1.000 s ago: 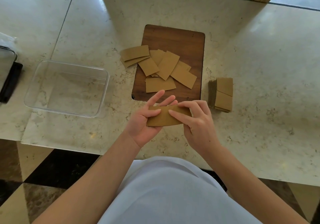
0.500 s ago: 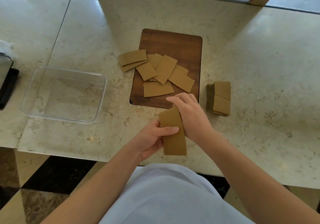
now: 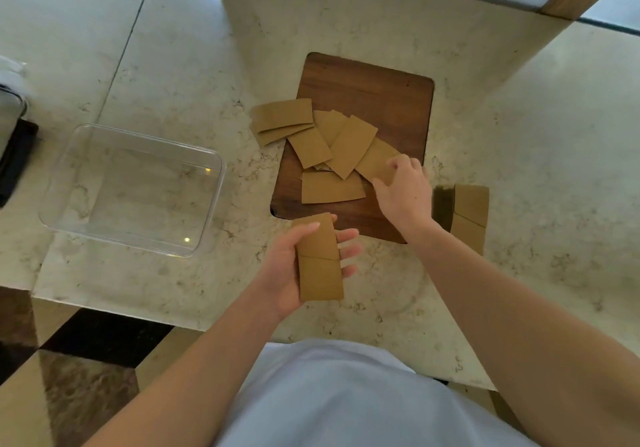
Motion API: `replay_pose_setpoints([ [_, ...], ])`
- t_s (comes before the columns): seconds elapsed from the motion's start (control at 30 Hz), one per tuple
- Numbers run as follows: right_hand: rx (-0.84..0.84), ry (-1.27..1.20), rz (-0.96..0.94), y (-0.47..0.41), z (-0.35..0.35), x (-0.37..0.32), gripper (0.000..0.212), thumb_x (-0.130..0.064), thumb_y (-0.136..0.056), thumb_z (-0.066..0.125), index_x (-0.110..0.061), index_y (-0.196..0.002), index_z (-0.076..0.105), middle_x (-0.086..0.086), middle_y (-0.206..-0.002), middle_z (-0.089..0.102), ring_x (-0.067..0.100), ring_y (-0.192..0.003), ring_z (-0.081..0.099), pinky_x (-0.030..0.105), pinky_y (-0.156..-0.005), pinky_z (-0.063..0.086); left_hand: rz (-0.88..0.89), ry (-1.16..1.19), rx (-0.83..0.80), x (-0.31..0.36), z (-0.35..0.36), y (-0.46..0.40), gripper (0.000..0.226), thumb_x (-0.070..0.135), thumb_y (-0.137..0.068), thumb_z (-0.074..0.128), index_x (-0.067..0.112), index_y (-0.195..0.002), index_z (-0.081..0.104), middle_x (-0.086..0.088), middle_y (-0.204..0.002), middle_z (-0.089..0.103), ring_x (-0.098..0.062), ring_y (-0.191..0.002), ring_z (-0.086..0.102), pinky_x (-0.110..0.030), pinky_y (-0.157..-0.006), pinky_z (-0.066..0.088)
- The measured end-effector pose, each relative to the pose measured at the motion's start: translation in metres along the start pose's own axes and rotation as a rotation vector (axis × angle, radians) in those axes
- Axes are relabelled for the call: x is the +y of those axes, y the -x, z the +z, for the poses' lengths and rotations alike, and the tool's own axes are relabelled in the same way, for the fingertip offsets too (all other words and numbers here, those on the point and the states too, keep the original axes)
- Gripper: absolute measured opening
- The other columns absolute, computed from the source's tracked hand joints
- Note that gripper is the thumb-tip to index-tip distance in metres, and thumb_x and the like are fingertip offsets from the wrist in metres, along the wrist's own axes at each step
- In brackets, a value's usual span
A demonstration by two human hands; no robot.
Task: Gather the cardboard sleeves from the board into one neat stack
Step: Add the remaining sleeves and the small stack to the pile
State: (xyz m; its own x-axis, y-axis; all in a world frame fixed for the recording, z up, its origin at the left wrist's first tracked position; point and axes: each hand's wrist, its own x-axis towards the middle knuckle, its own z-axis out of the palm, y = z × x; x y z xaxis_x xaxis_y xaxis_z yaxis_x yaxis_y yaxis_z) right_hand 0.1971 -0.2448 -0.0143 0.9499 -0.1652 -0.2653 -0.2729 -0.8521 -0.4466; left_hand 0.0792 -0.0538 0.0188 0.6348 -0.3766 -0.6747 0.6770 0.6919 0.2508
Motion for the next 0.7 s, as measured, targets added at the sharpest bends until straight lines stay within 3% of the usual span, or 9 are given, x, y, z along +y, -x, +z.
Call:
replay_pose_setpoints([
  [0.13, -0.055, 0.156, 0.054, -0.019, 0.007, 0.001, 0.065, -0.046, -0.086, 0.075, -0.019, -0.139, 0.049, 0.008, -0.137, 0.053, 0.034, -0.131, 0.044, 0.051, -0.107, 0.036, -0.005, 0.045, 0.037, 0.007, -0.004, -0.012, 0.045, 0.035, -0.098, 0.062, 0.017, -0.139, 0.061, -0.029, -0.129, 0.068, -0.042, -0.101, 0.072, -0.051, -0.077, 0.06],
  [0.23, -0.095, 0.205, 0.078, -0.022, 0.011, 0.004, 0.073, -0.053, -0.081, 0.078, -0.019, -0.138, 0.049, 0.009, -0.136, 0.051, 0.035, -0.13, 0.045, 0.052, -0.106, 0.035, -0.017, 0.048, 0.061, 0.01, -0.006, -0.018, 0.045, 0.037, -0.096, 0.063, 0.015, -0.135, 0.065, -0.028, -0.123, 0.07, -0.04, -0.095, 0.072, -0.048, -0.074, 0.06],
  [0.37, -0.119, 0.28, 0.057, -0.013, 0.011, 0.009, 0.059, -0.054, -0.085, 0.069, -0.014, -0.126, 0.057, 0.011, -0.124, 0.053, 0.035, -0.121, 0.049, 0.049, -0.099, 0.041, -0.016, 0.003, 0.106, 0.01, -0.006, -0.022, 0.046, 0.034, -0.094, 0.066, 0.008, -0.131, 0.067, -0.028, -0.116, 0.071, -0.038, -0.088, 0.072, -0.046, -0.071, 0.059],
  [0.5, -0.384, -0.061, 0.153, 0.005, 0.002, 0.014, 0.041, -0.043, -0.097, 0.06, -0.007, -0.114, 0.065, 0.007, -0.104, 0.068, 0.031, -0.099, 0.066, 0.036, -0.072, 0.051, -0.009, -0.06, 0.136, 0.004, -0.001, -0.021, 0.042, 0.031, -0.095, 0.065, 0.004, -0.126, 0.067, -0.026, -0.103, 0.071, -0.035, -0.081, 0.07, -0.044, -0.069, 0.059],
  [0.6, -0.483, -0.354, 0.341, 0.027, -0.01, 0.01, 0.036, -0.045, -0.098, 0.061, -0.013, -0.11, 0.072, 0.008, -0.099, 0.075, 0.024, -0.091, 0.072, 0.038, -0.08, 0.057, -0.035, -0.068, 0.153, -0.004, 0.003, -0.017, 0.041, 0.03, -0.097, 0.062, 0.002, -0.127, 0.064, -0.022, -0.094, 0.07, -0.031, -0.075, 0.067, -0.041, -0.066, 0.059],
  [0.7, -0.445, -0.51, 0.345, 0.054, -0.022, 0.004, 0.021, -0.046, -0.098, 0.062, -0.028, -0.095, 0.072, -0.009, -0.084, 0.076, 0.012, -0.081, 0.073, 0.028, -0.069, 0.057, -0.081, -0.052, 0.162, -0.013, 0.006, -0.012, 0.042, 0.035, -0.098, 0.06, 0.004, -0.126, 0.063, -0.019, -0.09, 0.069, -0.029, -0.073, 0.066, -0.039, -0.065, 0.058],
])
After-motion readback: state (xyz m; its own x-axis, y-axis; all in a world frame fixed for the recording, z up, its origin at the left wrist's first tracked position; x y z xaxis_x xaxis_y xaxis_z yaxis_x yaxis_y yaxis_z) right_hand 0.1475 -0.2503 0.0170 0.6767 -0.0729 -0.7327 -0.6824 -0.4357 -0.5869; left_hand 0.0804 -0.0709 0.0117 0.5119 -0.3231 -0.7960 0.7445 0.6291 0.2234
